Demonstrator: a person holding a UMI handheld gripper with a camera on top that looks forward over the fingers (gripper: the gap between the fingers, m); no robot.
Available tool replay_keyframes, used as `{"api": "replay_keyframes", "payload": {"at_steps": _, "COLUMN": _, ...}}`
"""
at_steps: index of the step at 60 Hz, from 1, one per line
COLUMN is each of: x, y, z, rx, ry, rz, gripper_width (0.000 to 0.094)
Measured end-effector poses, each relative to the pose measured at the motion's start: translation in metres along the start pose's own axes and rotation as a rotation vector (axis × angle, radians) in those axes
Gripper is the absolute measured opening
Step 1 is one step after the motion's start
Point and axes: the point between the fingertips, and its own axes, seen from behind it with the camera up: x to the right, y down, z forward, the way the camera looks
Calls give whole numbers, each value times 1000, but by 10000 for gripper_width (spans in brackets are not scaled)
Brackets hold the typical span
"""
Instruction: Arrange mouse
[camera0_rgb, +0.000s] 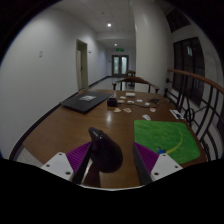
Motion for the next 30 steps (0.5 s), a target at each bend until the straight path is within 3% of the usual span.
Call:
{"api": "replay_keyframes", "payload": {"at_steps": 8, "x": -5, "y": -10, "z": 31, "rx": -14, "ry": -53, "rz": 13, "gripper_width": 772}}
{"api": "replay_keyframes", "payload": {"at_steps": 13, "x": -12, "y": -11, "z": 34, "rx": -16, "ry": -87, "rz": 21, "gripper_width": 454}}
{"api": "replay_keyframes", "payload": {"at_steps": 20, "x": -11, "y": -19, "z": 40, "rx": 30, "ry": -84, "rz": -12, "gripper_width": 384}}
{"api": "replay_keyframes", "payload": {"at_steps": 25, "x": -13, "y": -26, "z": 47, "rx": 71, "ry": -93, "rz": -48, "gripper_width": 269}}
{"api": "replay_keyframes", "payload": {"at_steps": 30, "x": -15, "y": -27, "z": 45, "rx": 75, "ry": -112, "rz": -72, "gripper_width": 253}}
